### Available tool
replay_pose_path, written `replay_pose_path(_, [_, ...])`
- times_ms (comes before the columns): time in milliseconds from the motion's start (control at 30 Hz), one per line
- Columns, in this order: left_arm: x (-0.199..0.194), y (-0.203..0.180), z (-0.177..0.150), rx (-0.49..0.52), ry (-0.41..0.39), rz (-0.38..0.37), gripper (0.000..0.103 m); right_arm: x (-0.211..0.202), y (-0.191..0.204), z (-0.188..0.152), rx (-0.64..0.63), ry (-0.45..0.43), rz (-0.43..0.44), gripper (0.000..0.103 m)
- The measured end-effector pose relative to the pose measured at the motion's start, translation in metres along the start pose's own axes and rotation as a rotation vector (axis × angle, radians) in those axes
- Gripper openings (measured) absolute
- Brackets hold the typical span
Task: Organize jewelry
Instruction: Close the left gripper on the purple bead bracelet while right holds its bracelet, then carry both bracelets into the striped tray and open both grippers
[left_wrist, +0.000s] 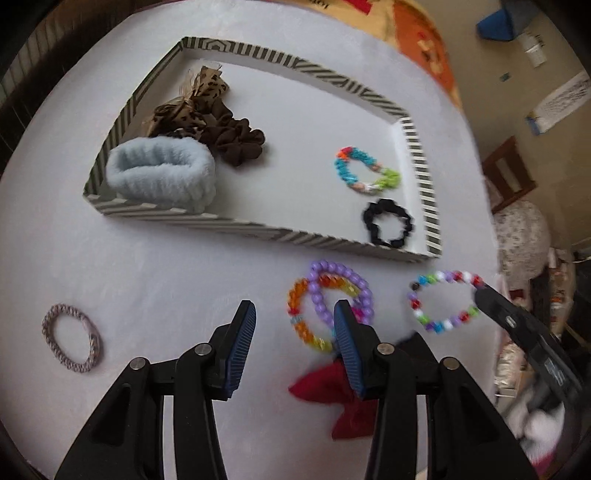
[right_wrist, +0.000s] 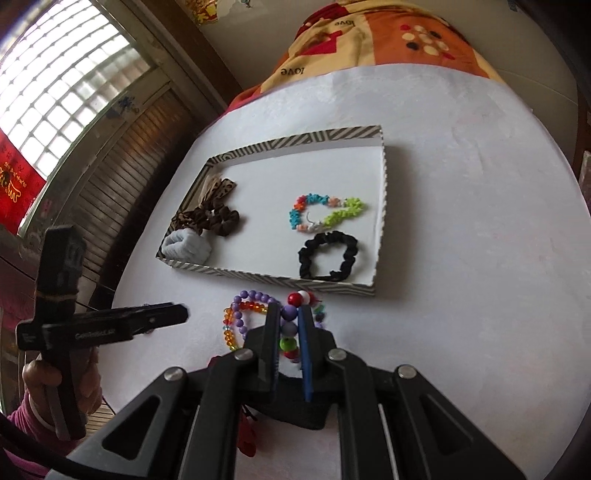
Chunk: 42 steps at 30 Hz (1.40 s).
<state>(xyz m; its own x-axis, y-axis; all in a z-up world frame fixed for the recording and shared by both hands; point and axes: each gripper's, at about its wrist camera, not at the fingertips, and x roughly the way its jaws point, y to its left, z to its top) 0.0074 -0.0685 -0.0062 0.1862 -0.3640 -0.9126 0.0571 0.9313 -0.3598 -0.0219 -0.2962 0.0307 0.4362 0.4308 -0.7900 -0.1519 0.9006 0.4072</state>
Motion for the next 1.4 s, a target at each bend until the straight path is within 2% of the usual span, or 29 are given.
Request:
replay_pose_path(133, [0.024,-0.013,0.01,0.02,0.054,0.031,0.036,-0.004,-0.005,-0.002,0.01,-0.007,0.01,0.009])
replay_pose_path(267, [0.038,-0.024,0.017,0.06,0.07,0.102,0.032,-0.005,-0.009,-0.003,0.017,-0.006,0.018,0.009])
replay_pose_path(433, [0.054,-0.031,0.023,0.078,0.105,0.146,0.015,-0.005,-0.013,-0.003,0.028,-0.013,0.031,0.009])
replay_pose_path(467, [0.056,-0.032,0.024,0.082,0.1,0.141,0.014,-0.005,-0.014,-0.003,0.029,-0.013,0.032,0.009])
replay_pose_path(533, [0.056,-0.034,0.025,0.088,0.098,0.135,0.004,-0.004,-0.015,-0.002,0.028,-0.013,0.033,0.009])
replay_pose_path(600, [0.056,-0.035,0.024,0.091,0.097,0.123,0.002,-0.004,-0.015,-0.001,0.029,-0.013,0.035,0.009])
replay_pose_path(667, [0.051,-0.033,0.022,0.086,0.075,0.118,0.002,-0.005,-0.015,-0.001,0.028,-0.016,0.034,0.009])
replay_pose_path(767, [0.037,-0.03,0.018,0.078,0.059,0.069,0.002,-0.007,-0.013,0.0,0.024,-0.022,0.036,0.009])
replay_pose_path(1167, [-0.034,-0.042,0.018,0.134,-0.04,-0.019,0.002,-0.011,0.0,0.017,-0.015,-0.037,0.032,0.009])
replay_pose_path(1400, [-0.054,-0.054,0.036,0.148,-0.101,-0.002,0.002,-0.012,0.015,0.034,-0.062,-0.045,0.038,0.009])
